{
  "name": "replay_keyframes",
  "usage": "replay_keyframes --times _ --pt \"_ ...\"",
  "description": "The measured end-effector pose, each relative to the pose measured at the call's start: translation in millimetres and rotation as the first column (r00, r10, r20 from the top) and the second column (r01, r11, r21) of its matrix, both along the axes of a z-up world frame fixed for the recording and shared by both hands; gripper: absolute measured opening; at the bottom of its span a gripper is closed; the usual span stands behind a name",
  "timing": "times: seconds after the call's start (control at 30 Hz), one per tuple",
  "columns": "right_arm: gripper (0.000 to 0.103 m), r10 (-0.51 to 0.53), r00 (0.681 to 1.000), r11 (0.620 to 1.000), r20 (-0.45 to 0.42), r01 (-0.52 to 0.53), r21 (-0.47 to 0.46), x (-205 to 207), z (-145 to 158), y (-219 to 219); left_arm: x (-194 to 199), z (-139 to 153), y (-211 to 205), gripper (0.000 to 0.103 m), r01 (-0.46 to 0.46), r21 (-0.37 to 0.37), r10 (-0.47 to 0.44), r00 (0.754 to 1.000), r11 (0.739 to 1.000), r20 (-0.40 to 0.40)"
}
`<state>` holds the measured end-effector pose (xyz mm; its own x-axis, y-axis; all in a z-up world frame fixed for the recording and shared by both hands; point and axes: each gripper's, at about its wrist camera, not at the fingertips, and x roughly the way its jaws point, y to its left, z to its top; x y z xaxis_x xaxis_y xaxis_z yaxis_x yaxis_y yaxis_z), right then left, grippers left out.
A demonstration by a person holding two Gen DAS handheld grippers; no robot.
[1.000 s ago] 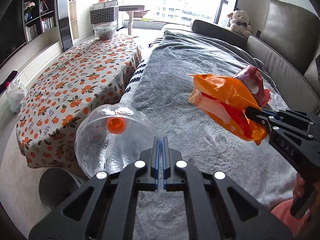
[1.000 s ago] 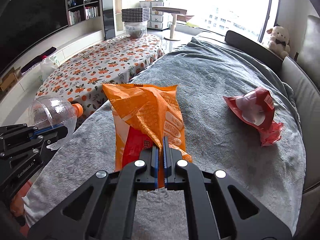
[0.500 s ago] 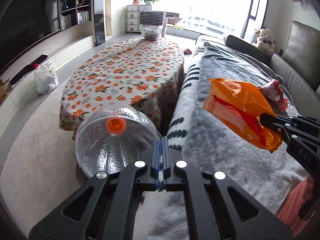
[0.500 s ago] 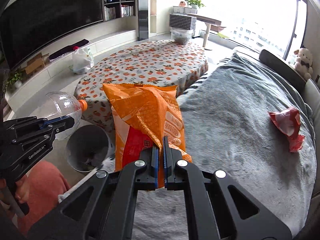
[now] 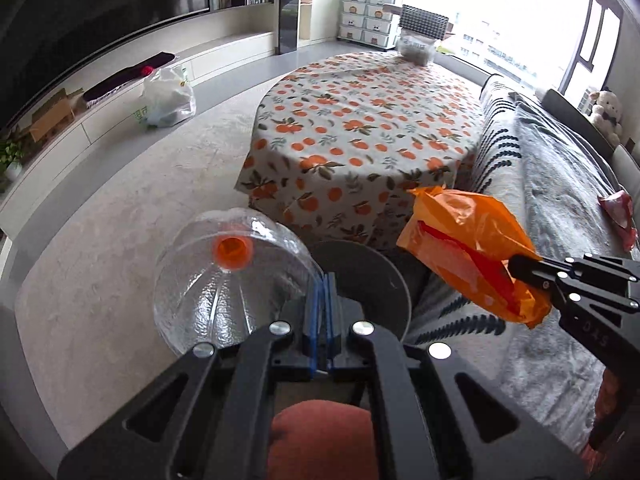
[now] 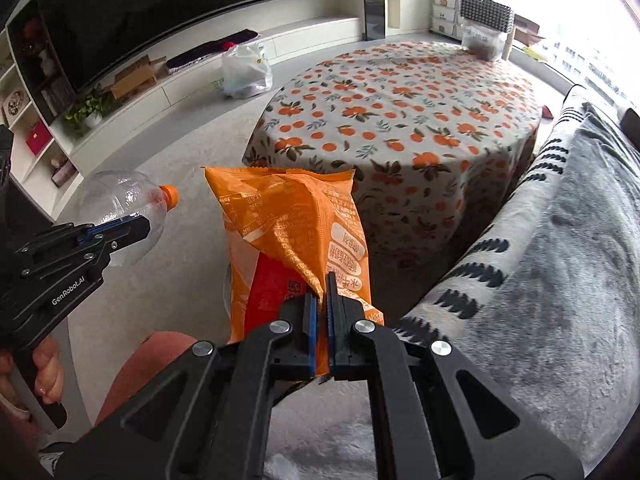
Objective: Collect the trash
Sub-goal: 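Carry the bottle and orange bag to the grey bin and open both tools, then move both open tools back over the red bags on the blanket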
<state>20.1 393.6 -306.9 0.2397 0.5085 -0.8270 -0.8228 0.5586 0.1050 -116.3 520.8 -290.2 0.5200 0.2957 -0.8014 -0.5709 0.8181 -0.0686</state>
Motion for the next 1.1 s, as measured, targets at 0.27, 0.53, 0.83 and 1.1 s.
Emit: replay_keyframes --times 0.27,0.53,0.83,1.1 --pt "0.005 0.016 0.99 0.995 -0.138 -0.029 -0.09 2 -65 62 -7 -30 36 0.003 -0.043 -0.055 0.041 0.998 0.998 -0.041" --pt "0.037 0.014 0.989 0.987 -0.148 -0.037 -0.156 8 -96 78 9 -49 45 0.003 -0.019 -0.086 0.013 0.997 0.996 -0.07" --pt "0.04 -0.053 0.985 0.992 -0.162 0.033 -0.122 33 -78 41 57 -70 28 0.004 0.067 -0.157 -0.078 0.995 0.985 -0.069" --pt "0.044 -0.089 0.989 0.993 -0.122 0.078 -0.092 47 -53 3 87 -75 -4 0.056 0.127 -0.094 -0.139 0.982 0.987 -0.131"
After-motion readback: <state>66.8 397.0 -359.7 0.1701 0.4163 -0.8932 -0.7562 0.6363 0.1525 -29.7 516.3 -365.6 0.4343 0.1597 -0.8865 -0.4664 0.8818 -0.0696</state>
